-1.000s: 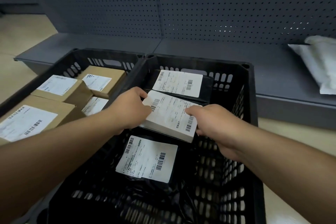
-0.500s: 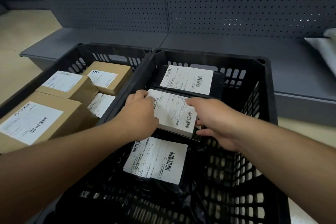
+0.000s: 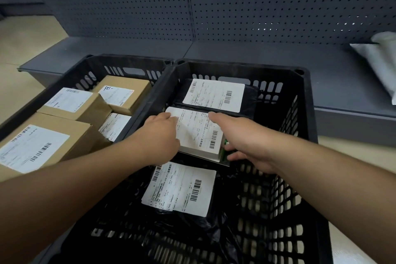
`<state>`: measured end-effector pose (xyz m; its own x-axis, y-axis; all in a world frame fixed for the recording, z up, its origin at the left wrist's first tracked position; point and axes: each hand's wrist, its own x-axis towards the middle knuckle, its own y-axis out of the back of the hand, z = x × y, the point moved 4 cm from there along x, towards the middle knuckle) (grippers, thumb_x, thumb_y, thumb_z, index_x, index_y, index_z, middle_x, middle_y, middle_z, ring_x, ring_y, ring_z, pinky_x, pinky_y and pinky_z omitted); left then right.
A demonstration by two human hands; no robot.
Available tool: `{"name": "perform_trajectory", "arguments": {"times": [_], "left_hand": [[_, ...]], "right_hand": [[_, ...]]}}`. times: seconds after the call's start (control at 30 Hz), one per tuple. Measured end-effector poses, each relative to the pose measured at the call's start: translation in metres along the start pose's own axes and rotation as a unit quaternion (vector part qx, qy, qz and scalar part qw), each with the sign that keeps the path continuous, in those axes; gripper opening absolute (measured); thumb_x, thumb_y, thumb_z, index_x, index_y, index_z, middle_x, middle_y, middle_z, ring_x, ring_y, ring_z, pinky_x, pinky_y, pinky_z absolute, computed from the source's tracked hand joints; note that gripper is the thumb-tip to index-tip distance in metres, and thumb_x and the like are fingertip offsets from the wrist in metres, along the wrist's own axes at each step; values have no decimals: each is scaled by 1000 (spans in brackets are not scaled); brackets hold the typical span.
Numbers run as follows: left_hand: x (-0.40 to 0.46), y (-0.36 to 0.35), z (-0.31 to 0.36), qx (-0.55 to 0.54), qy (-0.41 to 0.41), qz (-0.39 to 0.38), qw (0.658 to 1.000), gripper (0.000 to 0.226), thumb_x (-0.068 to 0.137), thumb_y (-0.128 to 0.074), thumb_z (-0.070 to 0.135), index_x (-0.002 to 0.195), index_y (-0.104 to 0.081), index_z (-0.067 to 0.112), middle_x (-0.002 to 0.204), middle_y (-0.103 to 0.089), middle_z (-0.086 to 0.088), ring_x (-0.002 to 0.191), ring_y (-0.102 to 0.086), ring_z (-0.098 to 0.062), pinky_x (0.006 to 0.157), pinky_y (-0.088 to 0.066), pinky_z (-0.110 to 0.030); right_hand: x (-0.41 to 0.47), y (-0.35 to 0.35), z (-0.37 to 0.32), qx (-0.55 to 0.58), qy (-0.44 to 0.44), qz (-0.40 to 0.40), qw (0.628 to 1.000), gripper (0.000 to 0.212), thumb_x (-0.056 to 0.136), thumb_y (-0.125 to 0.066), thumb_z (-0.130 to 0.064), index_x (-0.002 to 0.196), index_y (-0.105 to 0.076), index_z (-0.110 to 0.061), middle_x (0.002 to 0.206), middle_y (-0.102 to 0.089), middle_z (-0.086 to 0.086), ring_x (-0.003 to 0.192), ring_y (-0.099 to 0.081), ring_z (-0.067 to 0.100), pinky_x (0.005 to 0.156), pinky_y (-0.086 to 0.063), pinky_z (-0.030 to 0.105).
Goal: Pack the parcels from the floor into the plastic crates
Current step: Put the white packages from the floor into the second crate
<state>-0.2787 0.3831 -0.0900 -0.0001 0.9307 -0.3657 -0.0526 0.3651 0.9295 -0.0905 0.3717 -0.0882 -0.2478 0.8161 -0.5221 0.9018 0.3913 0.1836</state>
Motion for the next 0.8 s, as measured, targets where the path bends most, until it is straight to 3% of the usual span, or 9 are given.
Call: {"name": "perform_trajectory", "arguments": {"times": [0.1, 0.27, 0.33, 0.43, 0.63, 0.8], "left_hand": [[-3, 5, 3, -2, 9, 6, 1000, 52, 96, -56, 30, 144, -42, 15, 156, -34, -1, 142, -31, -25, 112, -34, -36], [-7, 19, 22, -15, 22, 7, 1000, 61, 92, -60, 40, 146, -43, 18, 155, -35, -3, 143, -30, -28, 112, -35, -40], [-10, 27, 37, -34, 3, 27, 999, 58, 90, -61, 40, 143, -47, 22, 154, -37, -2, 142, -31, -29, 111, -35, -41], [-16, 38, 66, -57, -29, 49, 997, 72, 93, -61, 40, 157, -32, 22, 160, -32, -1, 148, -24, -28, 114, -32, -40], [-35, 55, 140, -116, -122, 116, 979, 70, 93, -61, 36, 156, -33, 28, 159, -35, 4, 148, -25, -20, 116, -32, -36], [-45, 62, 205, -135, -195, 144, 961, 69, 93, -62, 37, 156, -35, 29, 157, -38, 3, 146, -31, -21, 116, -31, -35]], "right_hand": [[-8, 14, -1, 23, 11, 11, 1000, 57, 100, -43, -59, 148, -45, -29, 127, -55, -16, 116, -57, 17, 102, -51, 40], [-29, 52, -6, 42, 37, 46, 997, 60, 96, -49, -64, 142, -53, -25, 121, -62, -2, 106, -64, 20, 89, -57, 35], [-38, 71, -9, 40, 54, 68, 995, 55, 94, -50, -65, 130, -61, -26, 120, -64, 1, 107, -65, 21, 89, -58, 38], [-55, 101, -14, 46, 84, 114, 989, 45, 94, -51, -63, 115, -66, -27, 117, -67, -1, 107, -65, 22, 92, -58, 41], [-92, 167, -7, 59, 115, 204, 970, 39, 96, -53, -58, 109, -70, -26, 116, -70, 1, 109, -67, 27, 89, -57, 40], [-113, 214, 19, 51, 105, 248, 962, 38, 96, -51, -58, 110, -69, -28, 112, -70, -3, 103, -67, 19, 85, -56, 37]]}}
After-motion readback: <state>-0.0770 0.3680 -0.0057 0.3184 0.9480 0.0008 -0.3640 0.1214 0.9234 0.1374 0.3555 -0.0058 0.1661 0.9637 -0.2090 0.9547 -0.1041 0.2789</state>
